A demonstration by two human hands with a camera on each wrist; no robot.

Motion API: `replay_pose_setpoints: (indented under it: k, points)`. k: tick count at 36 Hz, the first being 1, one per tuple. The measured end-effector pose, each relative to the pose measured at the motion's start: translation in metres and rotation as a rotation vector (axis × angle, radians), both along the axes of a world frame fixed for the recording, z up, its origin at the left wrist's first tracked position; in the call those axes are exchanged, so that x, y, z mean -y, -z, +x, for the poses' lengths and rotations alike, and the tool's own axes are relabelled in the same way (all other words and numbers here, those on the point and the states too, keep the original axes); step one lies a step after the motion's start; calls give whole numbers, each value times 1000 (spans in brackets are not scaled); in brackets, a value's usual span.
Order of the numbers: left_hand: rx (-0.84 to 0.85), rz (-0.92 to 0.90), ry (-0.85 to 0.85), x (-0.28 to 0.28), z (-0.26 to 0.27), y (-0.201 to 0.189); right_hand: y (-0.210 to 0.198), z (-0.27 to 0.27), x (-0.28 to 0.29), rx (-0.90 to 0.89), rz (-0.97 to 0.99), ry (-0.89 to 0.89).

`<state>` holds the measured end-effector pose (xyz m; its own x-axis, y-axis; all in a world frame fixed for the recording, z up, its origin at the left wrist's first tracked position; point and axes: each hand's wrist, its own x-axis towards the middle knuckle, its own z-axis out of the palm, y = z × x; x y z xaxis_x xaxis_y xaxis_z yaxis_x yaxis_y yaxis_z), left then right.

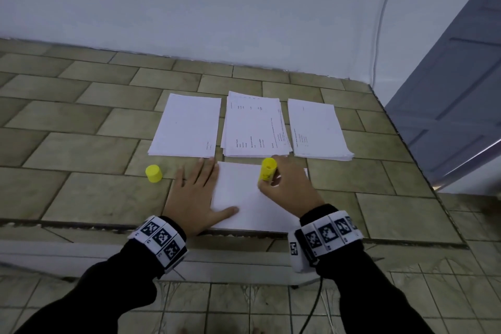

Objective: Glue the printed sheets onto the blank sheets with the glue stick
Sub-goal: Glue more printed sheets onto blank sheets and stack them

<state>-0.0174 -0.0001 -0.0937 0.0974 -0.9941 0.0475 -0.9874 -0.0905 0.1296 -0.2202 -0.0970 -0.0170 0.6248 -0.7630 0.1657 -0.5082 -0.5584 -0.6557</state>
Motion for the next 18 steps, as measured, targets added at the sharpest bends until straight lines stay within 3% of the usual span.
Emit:
replay_pose_setpoints:
  k: [7,11,15,18]
  points:
    - [17,-2,1,2,1,6,8,-63,21,-21,-40,255]
    - [-9,-24,-2,1,2,5,9,-79,24,-24,-22,292]
    - [-46,-60,-10,1,3,8,4,-65,12,52,38,230]
    - [-52,-73,-9,2,4,11,-1,-39,-6,122,103,75]
